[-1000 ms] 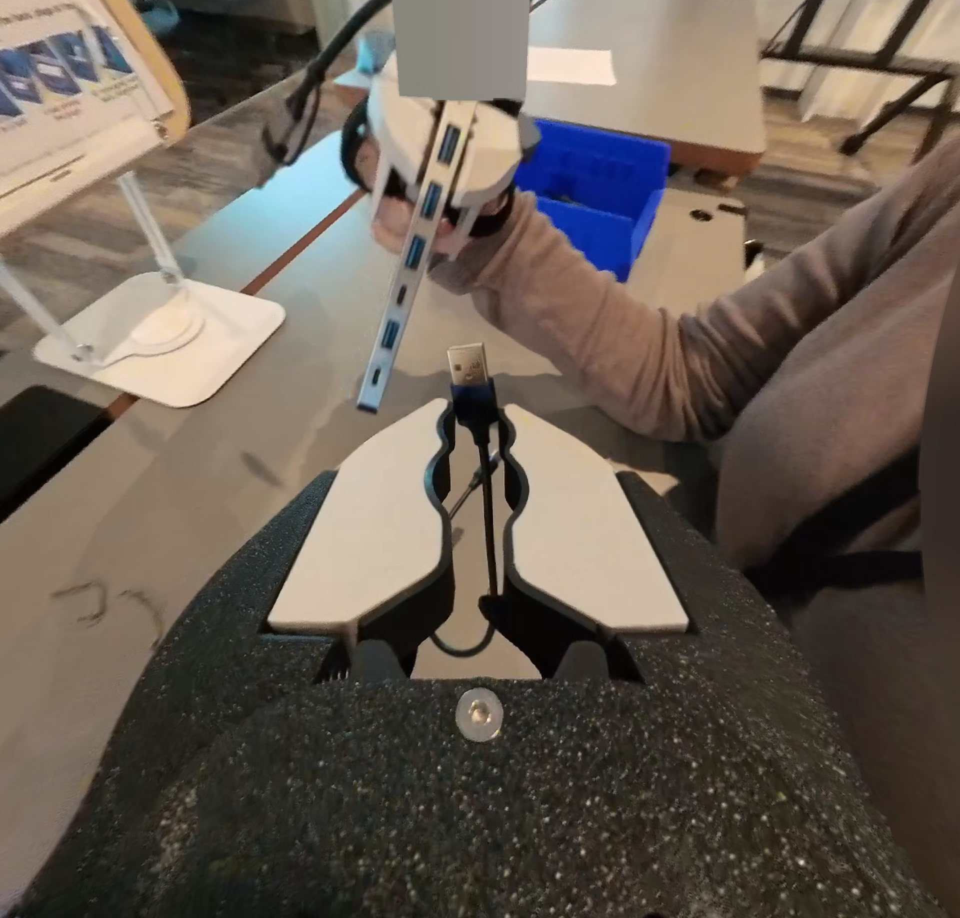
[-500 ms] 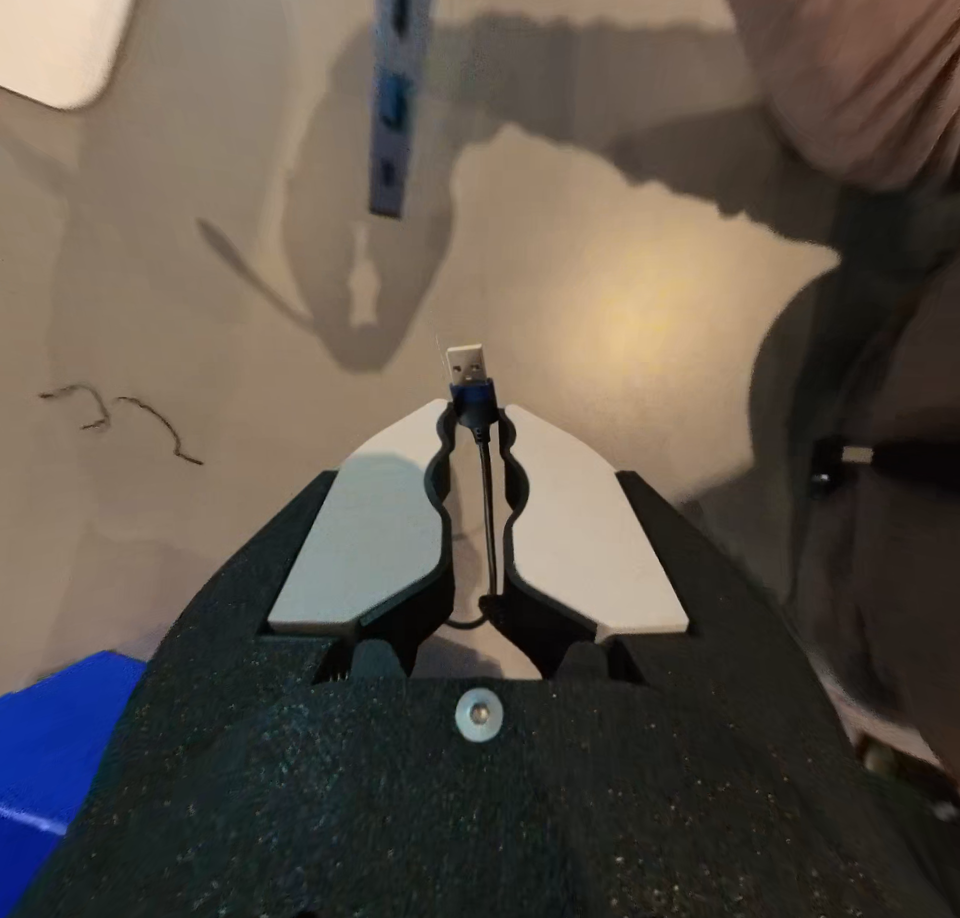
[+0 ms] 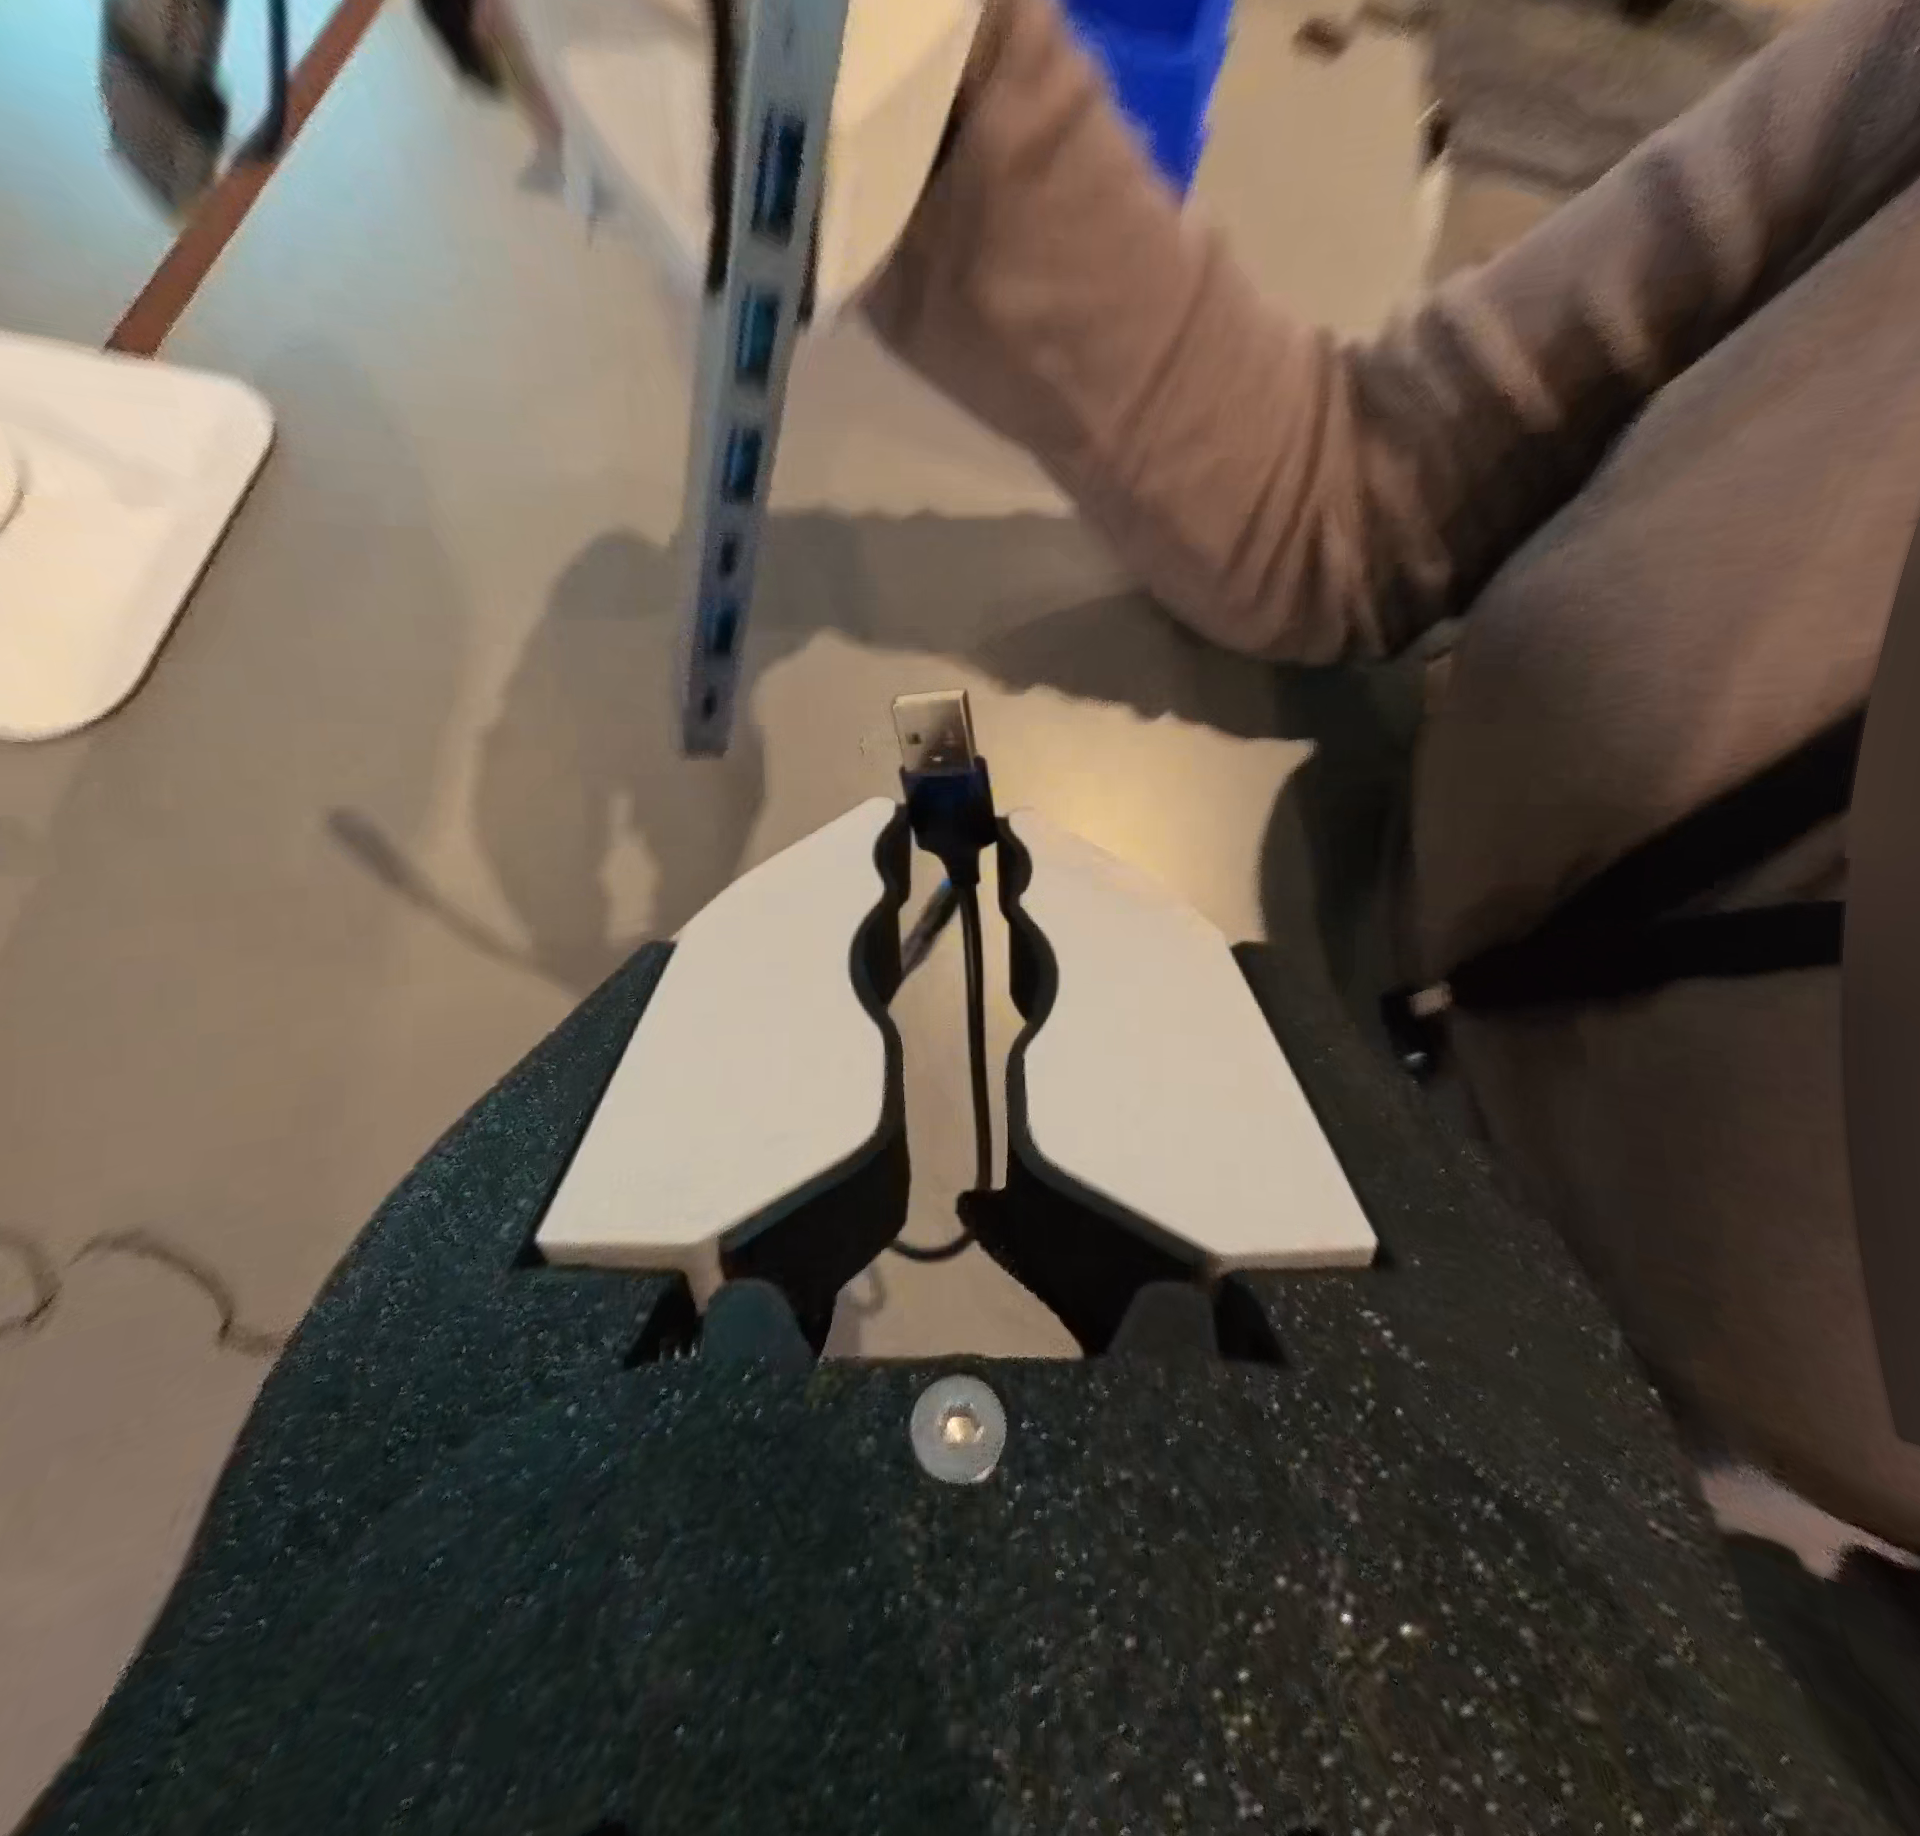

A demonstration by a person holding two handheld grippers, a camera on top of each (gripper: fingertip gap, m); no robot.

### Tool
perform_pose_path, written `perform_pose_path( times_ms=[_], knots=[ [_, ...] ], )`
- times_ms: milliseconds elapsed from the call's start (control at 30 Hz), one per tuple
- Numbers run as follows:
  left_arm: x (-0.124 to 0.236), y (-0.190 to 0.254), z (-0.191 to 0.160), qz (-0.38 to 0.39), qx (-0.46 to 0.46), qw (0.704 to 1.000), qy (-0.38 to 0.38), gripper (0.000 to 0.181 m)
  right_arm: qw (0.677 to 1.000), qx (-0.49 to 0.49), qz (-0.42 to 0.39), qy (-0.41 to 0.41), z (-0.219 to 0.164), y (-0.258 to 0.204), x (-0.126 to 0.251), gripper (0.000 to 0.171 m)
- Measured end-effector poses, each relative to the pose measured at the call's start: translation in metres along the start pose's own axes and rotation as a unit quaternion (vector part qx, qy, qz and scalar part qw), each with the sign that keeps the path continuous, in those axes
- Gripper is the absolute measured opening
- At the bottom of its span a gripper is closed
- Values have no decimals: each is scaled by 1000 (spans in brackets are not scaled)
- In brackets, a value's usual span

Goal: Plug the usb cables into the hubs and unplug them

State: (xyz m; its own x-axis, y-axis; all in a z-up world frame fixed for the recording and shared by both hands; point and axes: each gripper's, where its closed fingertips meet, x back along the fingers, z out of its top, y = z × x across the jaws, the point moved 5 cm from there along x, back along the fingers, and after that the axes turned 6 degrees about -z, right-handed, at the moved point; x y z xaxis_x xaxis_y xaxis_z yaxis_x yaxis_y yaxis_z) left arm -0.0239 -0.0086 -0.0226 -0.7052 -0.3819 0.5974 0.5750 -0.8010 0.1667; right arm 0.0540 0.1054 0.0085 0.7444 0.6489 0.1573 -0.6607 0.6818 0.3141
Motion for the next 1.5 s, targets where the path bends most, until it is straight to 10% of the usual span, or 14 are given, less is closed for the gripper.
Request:
perform_pose_path(
  times_ms=[433,633,1167,1333,1500],
  knots=[
    [18,13,23,-20,30,999,29,16,992,97,-26,-80,14,-10,-13,10],
    [37,13,4,19,49,998,47,15,877,321,-160,-321,-63,-8,-14,10],
    [17,11,-11,-24,59,998,17,15,722,489,71,-483,-155,-64,-38,10],
    [13,11,-15,-33,56,998,-1,16,703,480,119,-511,-161,-68,-42,11],
    [11,10,-19,-47,59,997,-4,15,765,374,98,-515,-140,-63,-39,56]
  ],
)
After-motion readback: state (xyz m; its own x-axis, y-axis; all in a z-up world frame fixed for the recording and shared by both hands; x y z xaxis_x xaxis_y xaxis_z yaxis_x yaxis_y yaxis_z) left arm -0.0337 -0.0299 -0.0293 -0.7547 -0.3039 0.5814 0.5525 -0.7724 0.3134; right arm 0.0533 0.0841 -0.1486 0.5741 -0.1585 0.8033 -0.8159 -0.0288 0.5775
